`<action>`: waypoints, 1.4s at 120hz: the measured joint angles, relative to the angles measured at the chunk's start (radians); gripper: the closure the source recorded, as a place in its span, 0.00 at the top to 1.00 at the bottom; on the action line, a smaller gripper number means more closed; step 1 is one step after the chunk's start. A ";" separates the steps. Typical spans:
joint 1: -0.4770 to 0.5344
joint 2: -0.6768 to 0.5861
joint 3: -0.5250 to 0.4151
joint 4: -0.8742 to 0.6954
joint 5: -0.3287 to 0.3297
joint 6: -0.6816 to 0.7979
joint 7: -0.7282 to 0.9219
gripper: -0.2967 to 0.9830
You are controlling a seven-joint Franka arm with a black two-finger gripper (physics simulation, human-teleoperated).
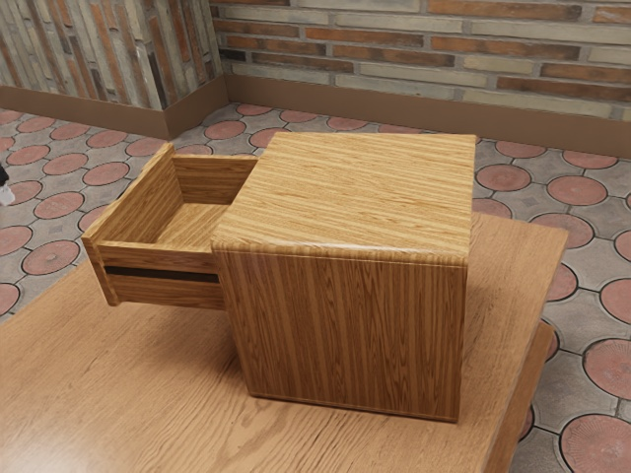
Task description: Push the drawer handle with one arm to close the drawer
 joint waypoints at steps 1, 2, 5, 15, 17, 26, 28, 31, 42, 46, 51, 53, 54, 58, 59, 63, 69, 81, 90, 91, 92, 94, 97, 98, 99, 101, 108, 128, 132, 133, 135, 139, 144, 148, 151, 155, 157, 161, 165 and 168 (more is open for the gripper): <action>-0.018 -0.005 0.014 0.002 0.014 0.006 0.010 0.72; -0.034 -0.009 0.026 0.003 0.027 0.012 0.020 0.72; -0.070 -0.018 0.052 0.005 0.060 0.025 0.049 0.71; -0.123 -0.051 0.103 0.008 0.139 0.055 0.150 0.66; -0.134 -0.054 0.114 0.009 0.151 0.068 0.171 0.65; -0.207 -0.059 0.193 0.022 0.202 0.142 0.266 0.61; -0.223 -0.059 0.210 0.024 0.213 0.161 0.285 0.61; -0.248 -0.060 0.239 0.029 0.229 0.192 0.314 0.60; -0.333 -0.059 0.337 0.057 0.280 0.293 0.410 0.56; -0.362 -0.059 0.369 0.065 0.294 0.336 0.444 0.55; -0.398 -0.056 0.402 0.078 0.307 0.389 0.486 0.53; -0.414 -0.054 0.415 0.082 0.311 0.410 0.502 0.53; -0.422 -0.053 0.421 0.084 0.312 0.420 0.510 0.53; -0.453 -0.049 0.446 0.091 0.319 0.462 0.541 0.52; -0.459 -0.048 0.452 0.092 0.320 0.472 0.548 0.52; -0.483 -0.046 0.473 0.095 0.324 0.512 0.577 0.50; -0.506 -0.045 0.488 0.096 0.323 0.560 0.614 0.47; -0.518 -0.045 0.485 0.087 0.295 0.605 0.673 0.37; -0.480 -0.048 0.418 0.061 0.246 0.574 0.700 0.31; -0.470 -0.048 0.408 0.056 0.240 0.568 0.702 0.31; -0.461 -0.049 0.398 0.051 0.233 0.563 0.705 0.30; -0.443 -0.051 0.377 0.044 0.218 0.549 0.709 0.29; -0.422 -0.054 0.353 0.035 0.196 0.529 0.716 0.28; -0.415 -0.056 0.347 0.033 0.189 0.522 0.718 0.28; -0.410 -0.057 0.342 0.030 0.183 0.516 0.720 0.28; -0.394 -0.063 0.329 0.021 0.170 0.504 0.724 0.27; -0.338 -0.078 0.277 -0.023 0.139 0.460 0.735 0.25; -0.305 -0.073 0.235 -0.047 0.103 0.351 0.748 0.23; -0.305 -0.067 0.234 -0.046 0.100 0.341 0.750 0.23; -0.305 -0.065 0.233 -0.046 0.099 0.339 0.751 0.23; -0.306 -0.062 0.232 -0.046 0.098 0.336 0.751 0.23; -0.307 -0.059 0.222 -0.046 0.096 0.330 0.753 0.23; -0.309 -0.056 0.211 -0.047 0.093 0.324 0.755 0.23; -0.312 -0.055 0.207 -0.049 0.092 0.320 0.757 0.23; -0.314 -0.053 0.205 -0.049 0.091 0.318 0.758 0.23; -0.319 -0.051 0.203 -0.049 0.089 0.316 0.760 0.23; -0.321 -0.050 0.203 -0.050 0.089 0.315 0.760 0.23; -0.327 -0.049 0.204 -0.050 0.088 0.315 0.761 0.23; -0.332 -0.043 0.207 -0.051 0.085 0.316 0.762 0.23; -0.335 -0.035 0.209 -0.051 0.082 0.318 0.763 0.23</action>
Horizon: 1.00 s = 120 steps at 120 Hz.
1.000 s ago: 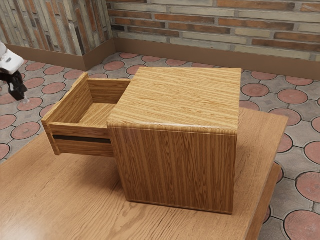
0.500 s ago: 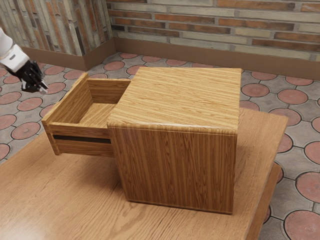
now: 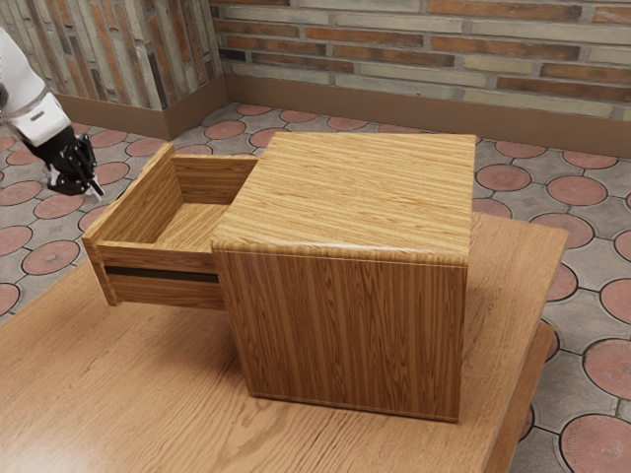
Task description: Push the drawer handle with one arm to close the drawer
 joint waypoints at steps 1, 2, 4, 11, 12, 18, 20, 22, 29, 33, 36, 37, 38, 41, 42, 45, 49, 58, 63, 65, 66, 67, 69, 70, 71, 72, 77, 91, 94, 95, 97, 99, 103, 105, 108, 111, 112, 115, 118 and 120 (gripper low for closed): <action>-0.001 0.002 0.001 0.000 -0.001 0.001 0.000 0.23; -0.001 0.004 0.001 0.000 -0.002 0.001 0.000 0.23; -0.003 0.007 0.002 -0.001 -0.004 0.002 0.001 0.23; -0.013 0.013 0.003 -0.002 -0.012 0.005 0.002 0.23; -0.015 0.014 0.003 -0.002 -0.013 0.005 0.002 0.23; -0.023 0.019 0.003 -0.003 -0.020 0.010 0.003 0.23; -0.025 0.020 0.003 -0.005 -0.022 0.012 0.003 0.23; -0.026 0.022 0.003 -0.007 -0.024 0.014 0.003 0.23; -0.030 0.027 0.004 -0.013 -0.030 0.022 0.004 0.23; -0.031 0.029 0.004 -0.015 -0.033 0.027 0.004 0.23; -0.033 0.029 0.005 -0.016 -0.034 0.031 0.004 0.23; -0.034 0.030 0.005 -0.016 -0.035 0.032 0.004 0.23; -0.035 0.031 0.005 -0.016 -0.035 0.033 0.005 0.23; -0.039 0.033 0.005 -0.016 -0.036 0.037 0.005 0.23; -0.040 0.034 0.005 -0.016 -0.036 0.038 0.005 0.23; -0.045 0.037 0.005 -0.017 -0.037 0.043 0.005 0.23; -0.054 0.043 0.008 -0.017 -0.043 0.050 0.005 0.23; -0.071 0.050 0.017 -0.017 -0.054 0.066 0.006 0.23; -0.081 0.052 0.020 -0.019 -0.060 0.075 0.007 0.23; -0.084 0.052 0.021 -0.020 -0.062 0.078 0.007 0.23; -0.086 0.052 0.022 -0.021 -0.063 0.080 0.007 0.23; -0.088 0.052 0.023 -0.022 -0.064 0.082 0.007 0.23; -0.090 0.052 0.024 -0.024 -0.066 0.085 0.007 0.23; -0.091 0.052 0.025 -0.025 -0.067 0.087 0.007 0.23; -0.092 0.053 0.025 -0.026 -0.068 0.089 0.007 0.23; -0.093 0.053 0.026 -0.026 -0.069 0.091 0.007 0.23; -0.098 0.059 0.027 -0.030 -0.076 0.099 0.007 0.23; -0.111 0.094 0.028 -0.050 -0.106 0.129 0.008 0.23; -0.113 0.101 0.028 -0.053 -0.113 0.135 0.008 0.23; -0.114 0.104 0.028 -0.054 -0.115 0.138 0.008 0.23; -0.115 0.109 0.028 -0.056 -0.120 0.142 0.008 0.23; -0.117 0.114 0.028 -0.057 -0.124 0.145 0.008 0.23; -0.119 0.127 0.028 -0.058 -0.133 0.153 0.008 0.23; -0.120 0.136 0.028 -0.059 -0.139 0.156 0.009 0.23; -0.122 0.147 0.028 -0.059 -0.148 0.162 0.009 0.23; -0.123 0.160 0.028 -0.060 -0.157 0.168 0.009 0.23; -0.123 0.166 0.028 -0.060 -0.160 0.170 0.009 0.23; -0.124 0.180 0.028 -0.062 -0.170 0.176 0.009 0.23; -0.125 0.198 0.028 -0.064 -0.182 0.182 0.009 0.23; -0.125 0.210 0.027 -0.066 -0.191 0.187 0.010 0.23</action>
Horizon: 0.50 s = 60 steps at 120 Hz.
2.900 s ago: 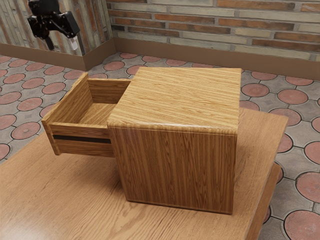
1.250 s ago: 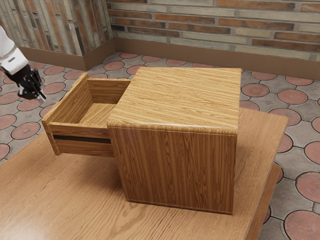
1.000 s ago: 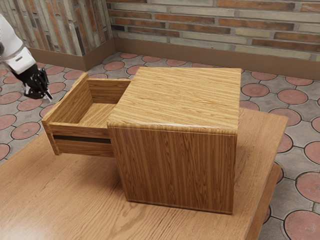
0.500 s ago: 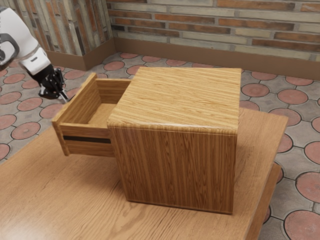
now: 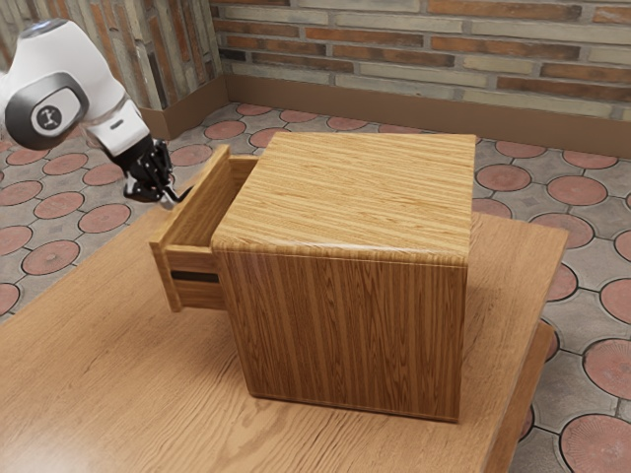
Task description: Push the drawer handle with one arm to close the drawer
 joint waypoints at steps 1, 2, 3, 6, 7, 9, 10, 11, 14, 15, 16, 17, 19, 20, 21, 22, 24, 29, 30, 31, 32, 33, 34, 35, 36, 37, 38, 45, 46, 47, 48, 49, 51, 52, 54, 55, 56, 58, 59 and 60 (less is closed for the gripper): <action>0.000 0.005 0.000 -0.001 -0.004 0.002 0.000 0.23; 0.000 0.010 0.000 -0.002 -0.008 0.004 0.000 0.23; 0.000 0.014 0.000 -0.002 -0.011 0.006 0.000 0.23; -0.001 0.025 -0.001 -0.004 -0.021 0.013 0.001 0.23; -0.001 0.028 -0.001 -0.005 -0.024 0.015 0.001 0.23; -0.002 0.033 -0.001 -0.006 -0.030 0.019 0.001 0.23; -0.003 0.036 -0.001 -0.007 -0.032 0.020 0.001 0.23; -0.004 0.038 -0.001 -0.007 -0.035 0.022 0.001 0.23; -0.007 0.050 -0.001 -0.008 -0.043 0.028 0.002 0.23; -0.008 0.056 -0.002 -0.009 -0.047 0.030 0.002 0.23; -0.009 0.061 -0.002 -0.010 -0.050 0.032 0.002 0.23; -0.009 0.066 -0.003 -0.010 -0.054 0.033 0.002 0.23; -0.011 0.076 -0.004 -0.011 -0.061 0.037 0.003 0.23; -0.011 0.080 -0.005 -0.011 -0.064 0.039 0.003 0.23; -0.012 0.083 -0.005 -0.012 -0.068 0.041 0.003 0.23; -0.012 0.087 -0.006 -0.012 -0.071 0.043 0.003 0.23; -0.013 0.092 -0.007 -0.013 -0.077 0.047 0.003 0.23; -0.017 0.101 -0.011 -0.015 -0.092 0.057 0.004 0.23; -0.019 0.102 -0.011 -0.015 -0.094 0.059 0.004 0.23; -0.020 0.104 -0.011 -0.016 -0.097 0.061 0.005 0.23; -0.021 0.105 -0.012 -0.016 -0.099 0.063 0.005 0.23; -0.022 0.106 -0.012 -0.016 -0.101 0.065 0.005 0.23; -0.024 0.106 -0.013 -0.016 -0.103 0.067 0.005 0.23; -0.025 0.107 -0.013 -0.016 -0.105 0.069 0.005 0.23; -0.026 0.108 -0.013 -0.016 -0.107 0.071 0.005 0.23; -0.028 0.108 -0.013 -0.016 -0.109 0.073 0.006 0.23; -0.029 0.109 -0.014 -0.017 -0.111 0.075 0.006 0.23; -0.035 0.112 -0.014 -0.020 -0.125 0.088 0.007 0.23; -0.036 0.113 -0.015 -0.020 -0.127 0.090 0.007 0.23; -0.037 0.113 -0.015 -0.020 -0.129 0.092 0.007 0.23; -0.038 0.114 -0.015 -0.020 -0.130 0.094 0.007 0.23; -0.038 0.114 -0.015 -0.021 -0.132 0.096 0.007 0.23; -0.041 0.115 -0.015 -0.021 -0.135 0.100 0.007 0.23; -0.042 0.115 -0.015 -0.021 -0.137 0.102 0.008 0.23; -0.045 0.116 -0.015 -0.021 -0.141 0.106 0.008 0.23; -0.046 0.116 -0.015 -0.021 -0.143 0.109 0.008 0.23; -0.048 0.116 -0.015 -0.021 -0.144 0.111 0.008 0.23; -0.051 0.116 -0.015 -0.021 -0.147 0.116 0.008 0.23; -0.053 0.116 -0.015 -0.021 -0.149 0.119 0.008 0.23; -0.055 0.117 -0.015 -0.021 -0.150 0.121 0.009 0.23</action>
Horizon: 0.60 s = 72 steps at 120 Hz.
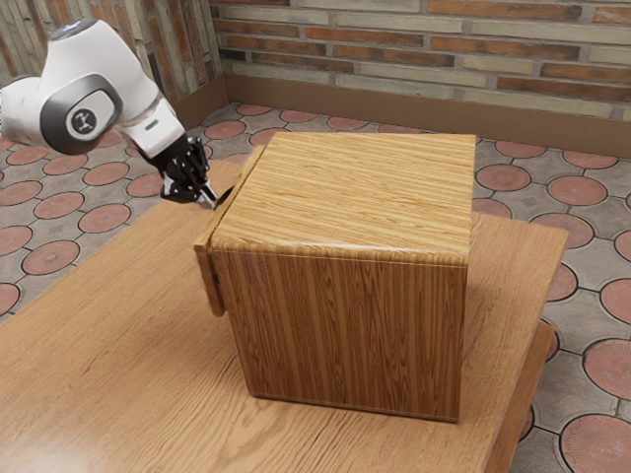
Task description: Push the drawer handle with one arm to close the drawer
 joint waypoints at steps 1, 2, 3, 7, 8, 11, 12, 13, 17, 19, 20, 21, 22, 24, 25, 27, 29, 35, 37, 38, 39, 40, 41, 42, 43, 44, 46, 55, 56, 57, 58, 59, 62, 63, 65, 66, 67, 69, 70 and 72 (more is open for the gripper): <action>-0.002 0.000 0.000 0.000 -0.002 0.003 0.000 0.23; -0.004 0.001 0.000 0.000 -0.004 0.005 0.000 0.23; -0.006 0.001 0.000 0.000 -0.006 0.007 0.000 0.23; -0.012 0.002 0.000 0.000 -0.013 0.017 0.001 0.23; -0.013 0.002 0.000 0.000 -0.015 0.020 0.001 0.23; -0.015 0.005 0.000 -0.001 -0.022 0.027 0.001 0.23; -0.016 0.006 0.000 -0.001 -0.024 0.030 0.001 0.23; -0.017 0.006 0.000 -0.001 -0.026 0.032 0.001 0.23; -0.021 0.009 0.000 -0.001 -0.032 0.040 0.002 0.23; -0.022 0.010 0.000 -0.002 -0.036 0.044 0.002 0.23; -0.023 0.011 0.000 -0.002 -0.037 0.046 0.002 0.23; -0.024 0.011 0.000 -0.002 -0.039 0.048 0.002 0.23; -0.024 0.012 0.000 -0.002 -0.040 0.049 0.002 0.23; -0.025 0.013 0.000 -0.003 -0.043 0.053 0.002 0.23; -0.026 0.014 0.000 -0.003 -0.044 0.055 0.002 0.23; -0.028 0.015 0.000 -0.005 -0.046 0.058 0.002 0.23; -0.029 0.016 0.000 -0.007 -0.049 0.061 0.002 0.24; 0.018 0.057 -0.001 -0.009 -0.061 0.047 0.000 0.29; 0.057 0.077 -0.002 -0.008 -0.067 0.032 -0.003 0.32; 0.077 0.085 -0.002 -0.007 -0.070 0.024 -0.004 0.33; 0.095 0.091 -0.002 -0.007 -0.073 0.016 -0.006 0.35; 0.114 0.099 -0.002 -0.006 -0.075 0.007 -0.007 0.36; 0.135 0.108 -0.002 -0.006 -0.077 -0.002 -0.009 0.37; 0.156 0.116 -0.002 -0.004 -0.079 -0.012 -0.011 0.38; 0.175 0.123 -0.002 -0.003 -0.081 -0.023 -0.013 0.39; 0.193 0.129 -0.002 -0.001 -0.082 -0.033 -0.015 0.40; 0.225 0.140 -0.003 0.003 -0.085 -0.054 -0.020 0.43; 0.367 0.211 -0.075 0.077 -0.121 -0.177 -0.075 0.53; 0.396 0.221 -0.097 0.088 -0.133 -0.193 -0.085 0.54; 0.428 0.231 -0.122 0.099 -0.146 -0.210 -0.096 0.55; 0.478 0.240 -0.167 0.110 -0.161 -0.226 -0.107 0.55; 0.520 0.249 -0.205 0.119 -0.175 -0.241 -0.118 0.56; 0.668 0.275 -0.351 0.150 -0.217 -0.283 -0.152 0.59; 0.712 0.283 -0.397 0.159 -0.231 -0.296 -0.163 0.59; 0.826 0.306 -0.516 0.188 -0.260 -0.320 -0.185 0.61; 0.898 0.322 -0.590 0.211 -0.275 -0.331 -0.195 0.61; 0.956 0.336 -0.654 0.230 -0.289 -0.342 -0.206 0.62; 1.062 0.361 -0.777 0.268 -0.315 -0.363 -0.226 0.63; 1.105 0.372 -0.830 0.285 -0.327 -0.373 -0.237 0.64; 1.180 0.390 -0.926 0.313 -0.349 -0.391 -0.258 0.65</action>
